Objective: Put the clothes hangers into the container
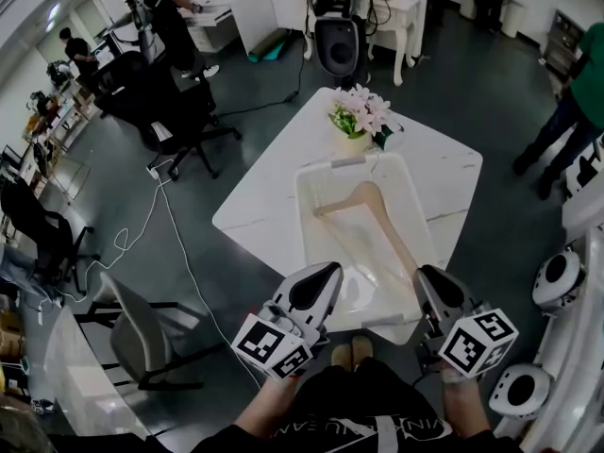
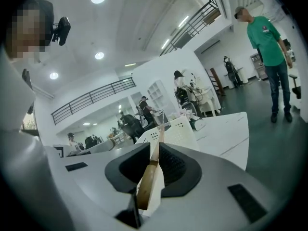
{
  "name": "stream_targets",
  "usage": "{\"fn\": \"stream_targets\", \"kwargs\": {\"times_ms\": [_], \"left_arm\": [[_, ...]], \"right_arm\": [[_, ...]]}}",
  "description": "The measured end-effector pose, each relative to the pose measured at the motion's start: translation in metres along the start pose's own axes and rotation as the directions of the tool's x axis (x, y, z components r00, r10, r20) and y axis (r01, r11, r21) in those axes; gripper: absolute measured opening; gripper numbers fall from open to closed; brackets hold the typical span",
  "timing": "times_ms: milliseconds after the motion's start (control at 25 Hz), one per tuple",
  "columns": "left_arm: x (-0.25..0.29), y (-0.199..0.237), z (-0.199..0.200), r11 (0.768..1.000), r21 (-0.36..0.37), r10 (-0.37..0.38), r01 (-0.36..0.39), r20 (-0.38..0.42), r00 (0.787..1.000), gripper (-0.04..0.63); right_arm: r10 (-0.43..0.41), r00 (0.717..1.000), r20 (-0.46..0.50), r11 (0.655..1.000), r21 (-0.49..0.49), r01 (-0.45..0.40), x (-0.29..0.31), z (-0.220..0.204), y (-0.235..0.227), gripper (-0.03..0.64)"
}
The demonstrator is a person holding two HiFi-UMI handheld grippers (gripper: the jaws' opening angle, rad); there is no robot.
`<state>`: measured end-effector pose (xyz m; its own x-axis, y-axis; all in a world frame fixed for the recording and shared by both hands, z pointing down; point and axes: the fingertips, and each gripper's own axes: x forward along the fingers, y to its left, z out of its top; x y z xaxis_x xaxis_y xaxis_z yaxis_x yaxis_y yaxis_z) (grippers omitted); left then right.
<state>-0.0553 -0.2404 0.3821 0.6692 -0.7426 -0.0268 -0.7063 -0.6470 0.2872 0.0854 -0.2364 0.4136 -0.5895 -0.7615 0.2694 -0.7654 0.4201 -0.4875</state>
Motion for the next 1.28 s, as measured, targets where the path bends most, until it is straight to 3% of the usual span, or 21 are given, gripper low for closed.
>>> {"fn": "stream_targets", "kwargs": {"times_ms": [360,680,1280], "left_arm": [[0.001,-0.001,0.000,1.000,0.003,-0.011,0.011,-0.009,1.000,0.011],[0.001,-0.004,0.001,1.000,-0.001,-0.022,0.022,-0.005,1.000,0.011],[-0.002,-0.003,0.000,1.000,-0.011,-0.019,0.019,0.003,1.000,0.011]], "right_arm": [[-0.079,0.996,-0.037,0.985,-0.154,0.072,0.000,-0.001,-0.007,0.069],[-0.131,0.990,-0.042,0.974,-0.194,0.121,-0.002,-0.004,-0.016,0.069],[-0.145,0.989,-0.043,0.965,-0.227,0.132,0.003,-0.008,-0.018,0.057]]}}
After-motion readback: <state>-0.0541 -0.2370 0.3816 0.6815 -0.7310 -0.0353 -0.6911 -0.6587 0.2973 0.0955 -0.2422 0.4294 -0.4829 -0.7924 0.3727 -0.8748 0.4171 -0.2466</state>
